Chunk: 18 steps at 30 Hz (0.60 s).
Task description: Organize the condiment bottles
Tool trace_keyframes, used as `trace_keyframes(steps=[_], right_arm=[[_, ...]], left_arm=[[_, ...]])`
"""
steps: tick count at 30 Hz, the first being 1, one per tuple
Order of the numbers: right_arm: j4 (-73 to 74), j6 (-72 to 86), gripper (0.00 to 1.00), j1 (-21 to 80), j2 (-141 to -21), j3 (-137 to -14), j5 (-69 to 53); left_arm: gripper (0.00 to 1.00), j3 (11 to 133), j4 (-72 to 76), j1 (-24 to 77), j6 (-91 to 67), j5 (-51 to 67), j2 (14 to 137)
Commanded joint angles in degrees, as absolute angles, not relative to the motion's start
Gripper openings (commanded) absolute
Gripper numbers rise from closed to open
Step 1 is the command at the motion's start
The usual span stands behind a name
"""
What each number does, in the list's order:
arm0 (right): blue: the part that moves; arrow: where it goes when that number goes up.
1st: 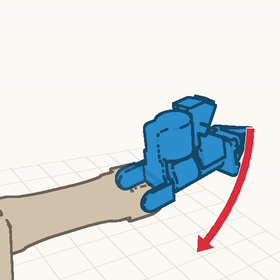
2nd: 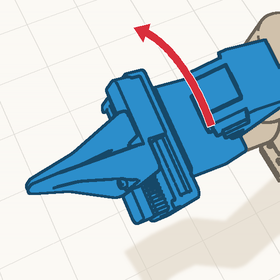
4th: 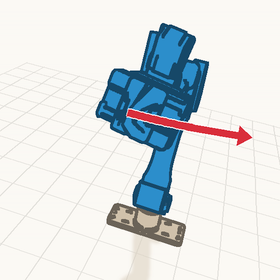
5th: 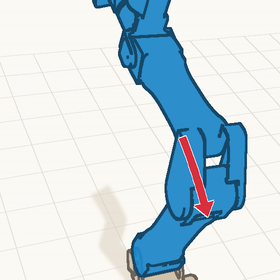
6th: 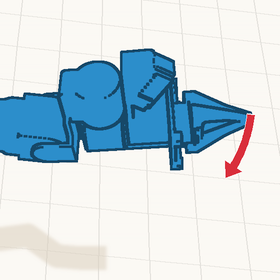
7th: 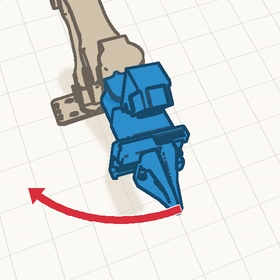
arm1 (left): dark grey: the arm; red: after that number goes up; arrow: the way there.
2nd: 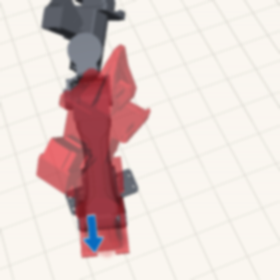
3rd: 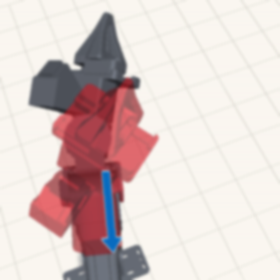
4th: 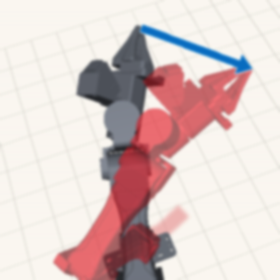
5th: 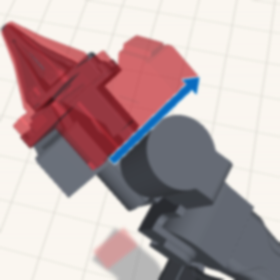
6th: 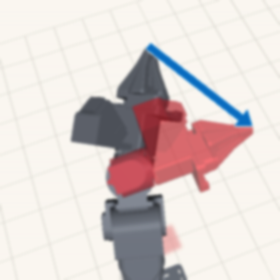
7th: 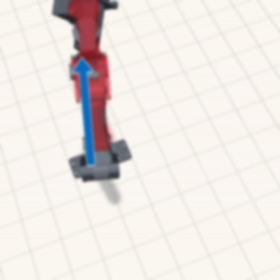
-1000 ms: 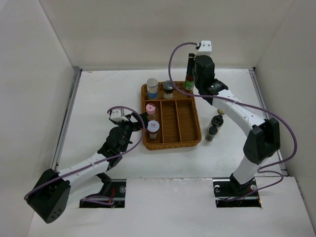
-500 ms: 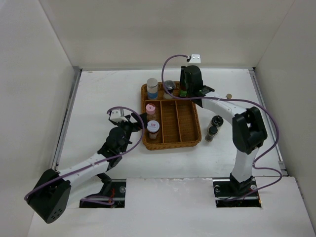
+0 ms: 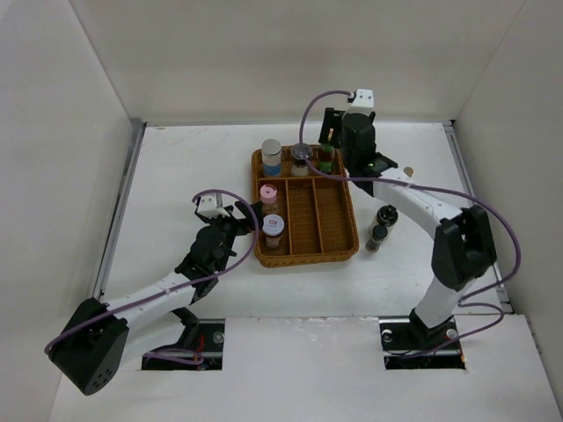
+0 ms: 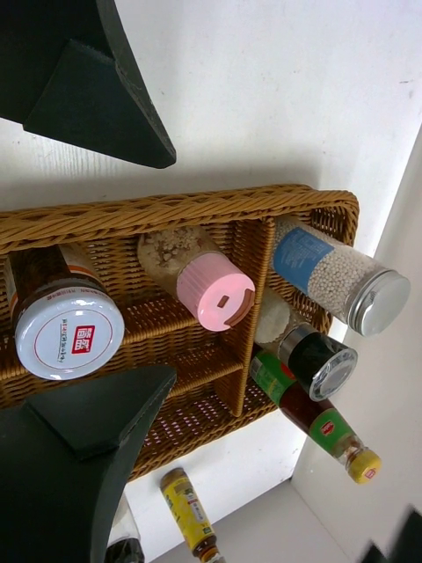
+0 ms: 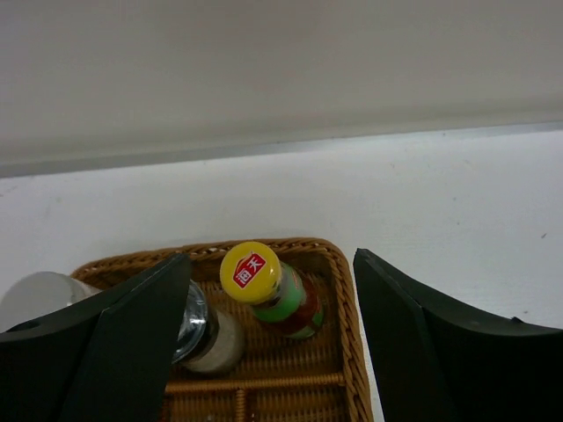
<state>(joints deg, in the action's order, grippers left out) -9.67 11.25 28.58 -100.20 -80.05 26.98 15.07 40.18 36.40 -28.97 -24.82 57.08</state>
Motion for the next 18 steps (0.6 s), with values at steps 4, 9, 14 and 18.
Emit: trace_keyframes(steps=[4,9,14,18], right_arm=[[-12.13,12.3,0.81,28.17,-83.78,-70.43,31.01],[-5.9,18.09,0.65,19.49,-72.7,-56.8,39.45],[0.96,20.13,0.86,14.46,-71.45,-51.68,39.29],[0.71,20.13,0.9,12.97,-75.75,-51.85,36.4]], left_arm=[[0.97,14.86,43.07,36.43,-29.62,-24.52,55.81],[0.97,14.68,43.07,36.16,-30.76,-24.08,56.07],[0.97,14.77,43.33,36.25,-31.46,-24.0,56.69],[0.97,14.59,43.33,36.25,-31.64,-23.55,56.34]])
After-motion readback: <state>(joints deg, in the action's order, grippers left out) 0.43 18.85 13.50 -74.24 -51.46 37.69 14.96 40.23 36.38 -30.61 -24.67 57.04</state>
